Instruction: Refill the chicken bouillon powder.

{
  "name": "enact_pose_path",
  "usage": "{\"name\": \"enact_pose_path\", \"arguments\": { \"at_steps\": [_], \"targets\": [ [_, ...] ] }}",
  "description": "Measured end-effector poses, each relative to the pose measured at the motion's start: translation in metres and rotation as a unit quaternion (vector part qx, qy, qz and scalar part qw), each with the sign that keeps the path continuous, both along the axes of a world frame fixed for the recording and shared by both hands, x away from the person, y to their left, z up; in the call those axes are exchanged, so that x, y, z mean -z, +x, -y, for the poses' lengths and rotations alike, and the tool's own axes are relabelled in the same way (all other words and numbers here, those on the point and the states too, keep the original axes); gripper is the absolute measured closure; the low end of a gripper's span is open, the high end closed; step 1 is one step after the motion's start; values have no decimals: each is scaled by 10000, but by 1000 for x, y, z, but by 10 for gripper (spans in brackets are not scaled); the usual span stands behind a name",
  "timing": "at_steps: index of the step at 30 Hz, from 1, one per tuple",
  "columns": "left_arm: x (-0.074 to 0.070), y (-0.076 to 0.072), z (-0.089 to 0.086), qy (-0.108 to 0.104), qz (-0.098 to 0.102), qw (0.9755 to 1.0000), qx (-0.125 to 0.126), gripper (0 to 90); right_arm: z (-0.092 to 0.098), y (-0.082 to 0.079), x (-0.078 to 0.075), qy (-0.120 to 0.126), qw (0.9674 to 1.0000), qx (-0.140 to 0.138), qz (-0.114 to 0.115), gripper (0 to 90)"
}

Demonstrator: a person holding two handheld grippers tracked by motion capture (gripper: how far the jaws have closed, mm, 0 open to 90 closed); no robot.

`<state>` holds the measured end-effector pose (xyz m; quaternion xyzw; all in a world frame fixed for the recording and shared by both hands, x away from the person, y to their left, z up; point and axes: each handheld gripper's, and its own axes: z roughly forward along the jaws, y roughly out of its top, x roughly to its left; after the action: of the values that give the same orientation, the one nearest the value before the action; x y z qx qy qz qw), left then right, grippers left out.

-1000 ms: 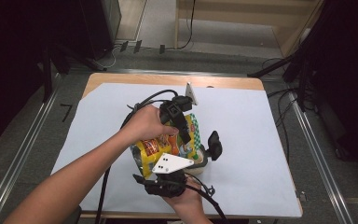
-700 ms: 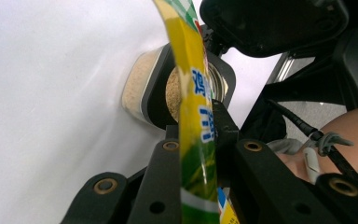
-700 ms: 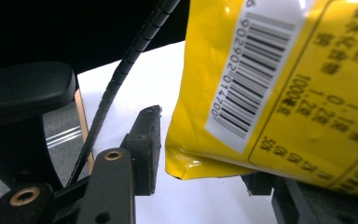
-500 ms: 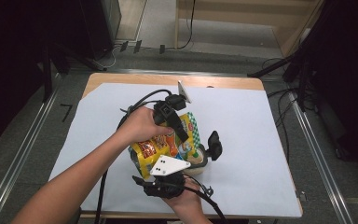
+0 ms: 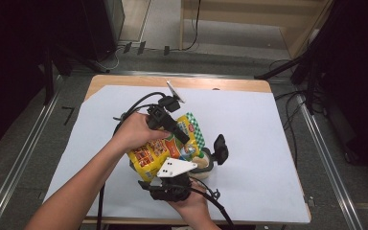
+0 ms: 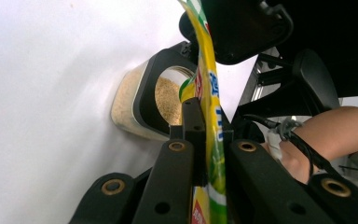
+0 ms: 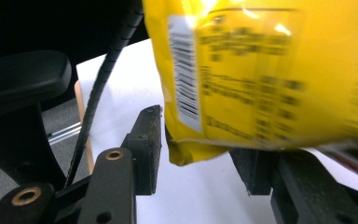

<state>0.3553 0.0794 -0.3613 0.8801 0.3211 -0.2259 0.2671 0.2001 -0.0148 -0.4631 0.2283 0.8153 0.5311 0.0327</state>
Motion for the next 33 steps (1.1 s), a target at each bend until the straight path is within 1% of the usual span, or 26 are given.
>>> {"name": "enact_pose_path", "arguments": {
  "at_steps": [2, 5, 6, 7, 8, 9, 11, 13, 14, 15, 16, 18, 19, 20, 21, 23, 26, 29, 32, 33],
  "targets": [
    [0, 0, -4, -99, -4, 10000, -5, 900, 0, 1, 1, -24, 10000, 21, -6, 567],
    [2, 0, -11, -311, -37, 9995, -20, 900, 1, 1, 2, -82, 9999, 38, 56, 563],
    [2, -2, -14, -426, -17, 9991, 23, 900, 1, 1, 2, -99, 9999, 36, 54, 563],
    [1, -2, -16, -491, -1, 9988, 25, 900, 1, 1, 2, -130, 9999, 46, 99, 559],
    [1, -5, -20, -636, 56, 9979, 56, 900, 1, 1, 2, -154, 9998, 52, 119, 560],
    [0, -7, -22, -692, 115, 9975, 60, 900, 1, 1, 3, -207, 9997, 65, 145, 560],
    [1, -10, -26, -812, 201, 9965, 52, 900, 2, 1, 4, -200, 9997, 64, 141, 560],
    [2, -13, -33, -1033, 226, 9944, 17, 900, 3, 2, 5, -224, 9996, 103, 122, 559],
    [4, -13, -35, -1075, 206, 9940, 19, 900, 4, 3, 5, -234, 9996, 117, 146, 559],
    [4, -13, -35, -1067, 190, 9941, 29, 900, 5, 3, 6, -257, 9995, 101, 145, 560],
    [4, -15, -36, -1057, 242, 9941, 41, 900, 5, 3, 6, -261, 9995, 93, 127, 562],
    [3, -17, -38, -1073, 292, 9938, 53, 900, 7, 2, 7, -309, 9993, 98, 174, 556],
    [4, -17, -39, -1059, 329, 9938, 98, 900, 7, 1, 8, -328, 9992, 119, 216, 555],
    [5, -18, -39, -1060, 333, 9938, 77, 900, 8, 1, 8, -331, 9992, 132, 185, 555],
    [6, -18, -40, -1054, 320, 9939, 77, 900, 8, 2, 8, -320, 9993, 132, 168, 554],
    [8, -17, -43, -1123, 299, 9932, 54, 900, 8, 3, 10, -321, 9994, 129, 84, 550],
    [10, -17, -49, -1208, 248, 9924, 35, 900, 8, 3, 12, -362, 9992, 150, 67, 545],
    [10, -17, -54, -1208, 270, 9923, -9, 900, 7, 4, 13, -364, 9992, 136, 0, 540],
    [12, -17, -59, -1276, 213, 9916, -60, 900, 7, 4, 15, -365, 9992, 158, -55, 539],
    [13, -16, -61, -1291, 205, 9914, -33, 900, 7, 4, 16, -367, 9992, 167, -50, 538]
  ]
}}
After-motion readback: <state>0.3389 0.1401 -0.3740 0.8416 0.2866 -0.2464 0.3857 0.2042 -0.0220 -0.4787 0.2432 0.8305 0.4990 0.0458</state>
